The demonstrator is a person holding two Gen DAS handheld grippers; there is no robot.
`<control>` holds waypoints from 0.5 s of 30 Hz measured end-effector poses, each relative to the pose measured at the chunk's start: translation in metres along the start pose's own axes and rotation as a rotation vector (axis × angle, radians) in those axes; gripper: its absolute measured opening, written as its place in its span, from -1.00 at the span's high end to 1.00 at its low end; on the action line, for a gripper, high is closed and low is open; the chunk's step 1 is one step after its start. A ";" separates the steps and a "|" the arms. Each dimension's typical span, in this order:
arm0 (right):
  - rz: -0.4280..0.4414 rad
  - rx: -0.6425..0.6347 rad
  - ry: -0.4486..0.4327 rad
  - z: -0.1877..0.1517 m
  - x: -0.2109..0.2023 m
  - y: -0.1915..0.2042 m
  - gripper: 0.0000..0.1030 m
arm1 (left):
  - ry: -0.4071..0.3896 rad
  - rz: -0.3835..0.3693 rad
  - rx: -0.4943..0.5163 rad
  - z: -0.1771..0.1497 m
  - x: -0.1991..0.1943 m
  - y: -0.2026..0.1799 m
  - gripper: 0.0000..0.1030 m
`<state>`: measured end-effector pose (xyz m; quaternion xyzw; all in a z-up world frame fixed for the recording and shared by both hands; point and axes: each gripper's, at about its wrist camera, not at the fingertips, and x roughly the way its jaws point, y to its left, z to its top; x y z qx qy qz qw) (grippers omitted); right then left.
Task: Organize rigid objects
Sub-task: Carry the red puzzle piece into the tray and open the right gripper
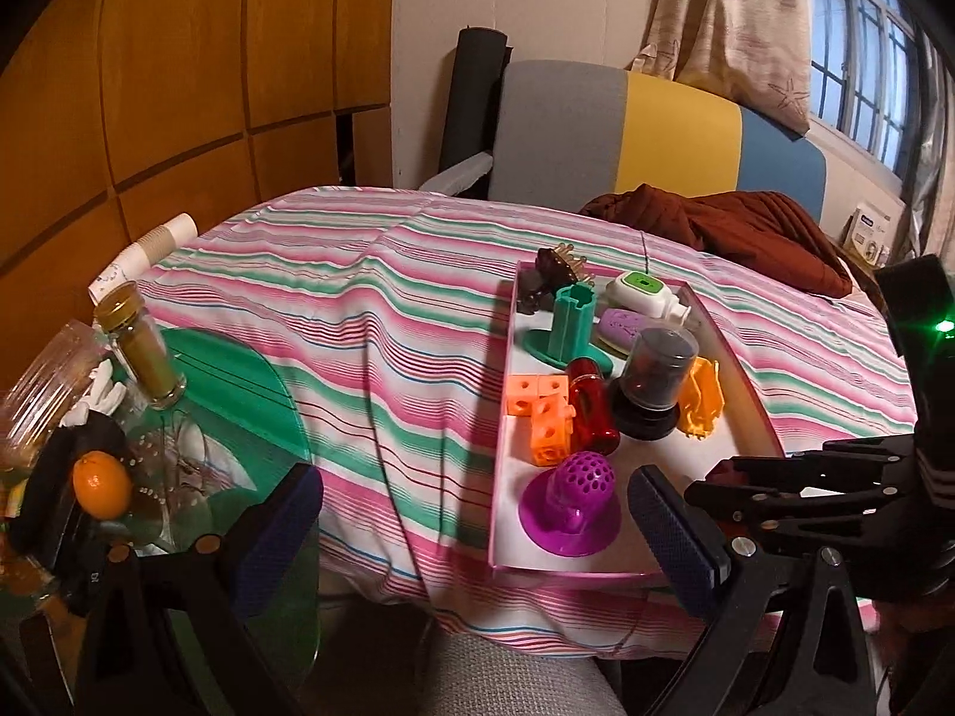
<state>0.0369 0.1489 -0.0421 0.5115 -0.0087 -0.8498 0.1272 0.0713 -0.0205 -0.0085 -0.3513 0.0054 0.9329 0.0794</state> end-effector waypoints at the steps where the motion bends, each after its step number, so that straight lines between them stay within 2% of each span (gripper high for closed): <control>1: -0.004 -0.001 0.001 0.000 0.001 0.000 0.32 | 0.002 0.004 -0.001 0.000 0.000 0.000 -0.99; 11: -0.027 0.038 -0.005 0.002 0.006 -0.003 0.31 | -0.002 0.056 0.010 0.000 0.002 -0.002 -0.99; 15: -0.028 0.058 -0.020 0.002 0.003 -0.005 0.24 | 0.002 0.109 0.016 0.001 0.004 -0.004 -0.99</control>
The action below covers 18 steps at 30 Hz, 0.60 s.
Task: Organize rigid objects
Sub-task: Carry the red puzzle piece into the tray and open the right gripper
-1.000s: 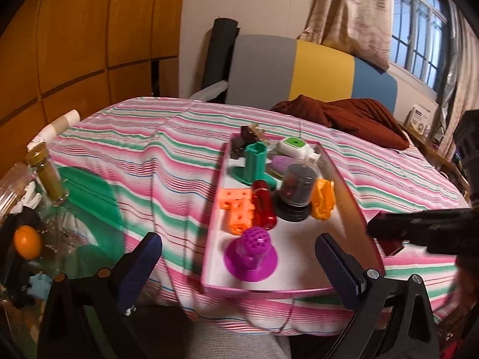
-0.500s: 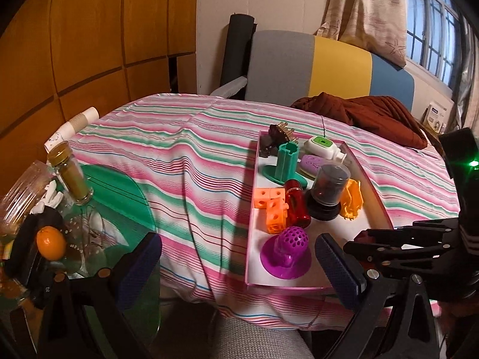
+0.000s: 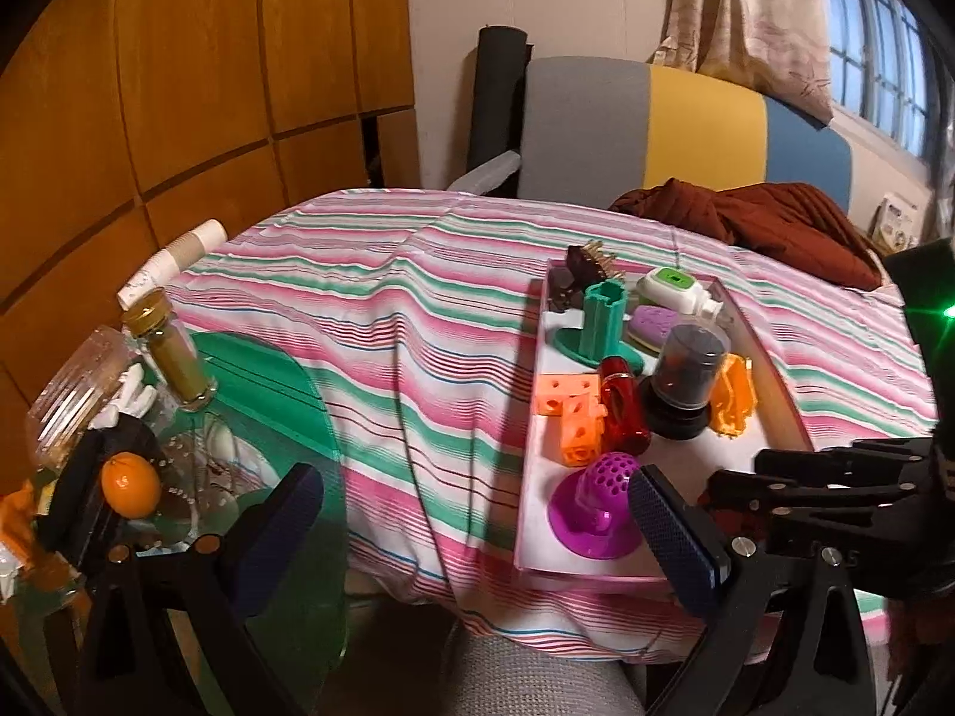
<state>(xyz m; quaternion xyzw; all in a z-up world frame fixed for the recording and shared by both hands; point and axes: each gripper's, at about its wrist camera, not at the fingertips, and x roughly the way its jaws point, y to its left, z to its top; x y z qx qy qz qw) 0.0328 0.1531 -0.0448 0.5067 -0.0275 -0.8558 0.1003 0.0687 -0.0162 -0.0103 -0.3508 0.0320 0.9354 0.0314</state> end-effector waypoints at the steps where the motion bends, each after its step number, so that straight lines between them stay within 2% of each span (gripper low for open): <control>1: -0.003 -0.003 0.000 0.000 0.000 0.000 0.24 | 0.000 0.013 0.004 0.000 0.000 0.000 -0.99; 9: -0.004 0.025 -0.005 -0.002 -0.008 -0.005 0.22 | -0.024 0.091 0.037 -0.002 -0.003 -0.006 -0.99; 18: -0.049 0.054 -0.070 0.003 -0.031 -0.009 0.16 | 0.035 0.113 -0.014 0.005 -0.001 -0.003 -0.99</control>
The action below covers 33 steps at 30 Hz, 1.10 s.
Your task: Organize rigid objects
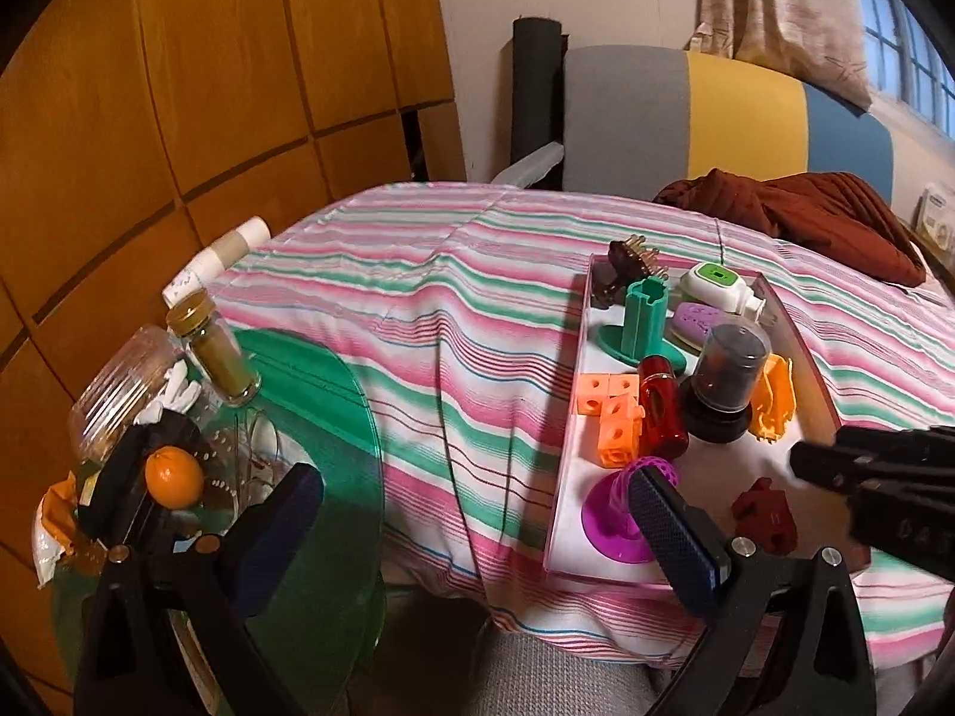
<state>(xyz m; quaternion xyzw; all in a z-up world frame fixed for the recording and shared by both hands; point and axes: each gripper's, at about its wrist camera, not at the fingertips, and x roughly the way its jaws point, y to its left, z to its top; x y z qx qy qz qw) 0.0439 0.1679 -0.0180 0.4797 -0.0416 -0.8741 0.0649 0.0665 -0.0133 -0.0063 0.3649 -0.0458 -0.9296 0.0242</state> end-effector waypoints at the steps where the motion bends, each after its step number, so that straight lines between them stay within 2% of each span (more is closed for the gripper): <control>1: -0.008 0.014 -0.015 0.002 -0.005 -0.002 0.16 | 0.014 -0.004 -0.006 0.002 0.001 0.000 -0.99; 7: -0.084 0.091 -0.075 0.014 -0.025 -0.016 0.15 | 0.043 -0.020 -0.030 0.016 0.000 -0.003 -0.99; 12: -0.136 0.101 -0.086 0.018 -0.030 -0.012 0.15 | 0.056 -0.051 -0.022 0.029 -0.002 -0.008 -0.99; 17: -0.180 0.110 -0.088 0.017 -0.031 -0.008 0.15 | 0.054 -0.032 -0.015 0.029 -0.004 -0.008 -0.99; 27: -0.233 0.109 -0.096 0.016 -0.033 -0.001 0.14 | 0.057 -0.018 0.017 0.028 -0.007 -0.010 -0.99; 33: -0.229 0.114 -0.093 0.015 -0.032 -0.001 0.14 | 0.053 -0.019 0.037 0.027 -0.010 -0.015 -0.99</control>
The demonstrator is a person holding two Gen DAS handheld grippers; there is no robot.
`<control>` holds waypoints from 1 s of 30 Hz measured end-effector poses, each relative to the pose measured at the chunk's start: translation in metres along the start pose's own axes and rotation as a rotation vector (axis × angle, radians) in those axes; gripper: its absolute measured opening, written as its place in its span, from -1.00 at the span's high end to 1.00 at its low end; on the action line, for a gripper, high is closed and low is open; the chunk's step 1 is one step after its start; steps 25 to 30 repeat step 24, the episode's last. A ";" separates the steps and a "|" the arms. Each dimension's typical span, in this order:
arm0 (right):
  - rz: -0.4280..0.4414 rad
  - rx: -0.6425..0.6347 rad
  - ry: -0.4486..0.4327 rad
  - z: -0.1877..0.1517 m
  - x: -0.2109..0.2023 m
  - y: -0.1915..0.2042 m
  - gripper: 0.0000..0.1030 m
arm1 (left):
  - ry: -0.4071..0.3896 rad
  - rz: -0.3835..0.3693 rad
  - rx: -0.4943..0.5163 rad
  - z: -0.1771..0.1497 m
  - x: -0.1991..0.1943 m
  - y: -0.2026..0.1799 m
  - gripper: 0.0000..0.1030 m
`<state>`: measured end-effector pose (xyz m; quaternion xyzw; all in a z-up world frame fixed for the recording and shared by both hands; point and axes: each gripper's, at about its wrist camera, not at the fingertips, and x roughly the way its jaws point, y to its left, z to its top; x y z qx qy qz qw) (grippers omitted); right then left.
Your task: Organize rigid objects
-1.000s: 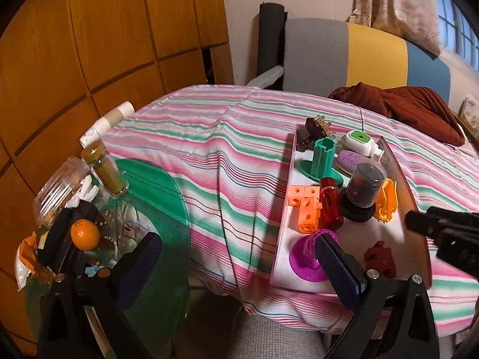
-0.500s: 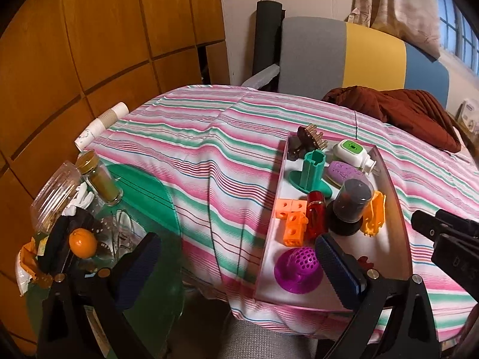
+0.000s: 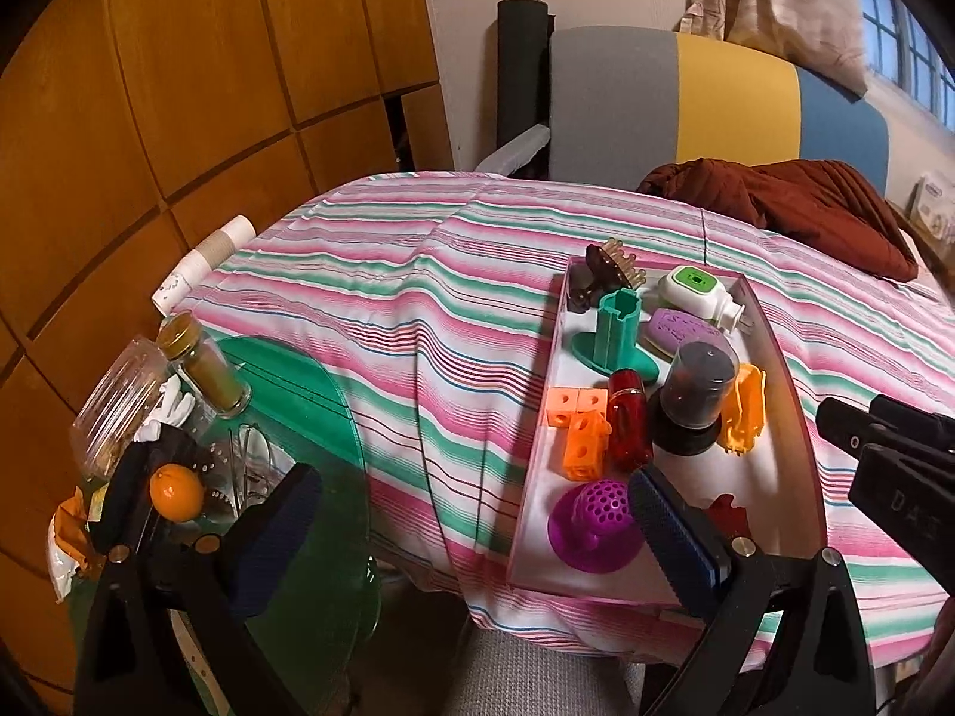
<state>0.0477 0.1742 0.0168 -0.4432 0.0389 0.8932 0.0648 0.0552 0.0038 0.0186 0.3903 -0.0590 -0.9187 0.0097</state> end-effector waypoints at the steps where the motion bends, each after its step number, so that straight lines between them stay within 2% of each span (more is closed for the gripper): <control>1: 0.001 0.001 0.001 0.000 0.000 0.000 0.14 | -0.001 -0.001 0.005 0.000 -0.001 -0.001 -0.99; 20: 0.006 0.003 0.006 -0.001 0.002 -0.005 0.14 | 0.017 -0.029 -0.006 -0.002 0.000 -0.003 -0.99; 30: 0.011 0.007 0.014 -0.002 0.004 -0.005 0.14 | 0.003 -0.010 0.003 -0.004 -0.001 -0.005 -0.99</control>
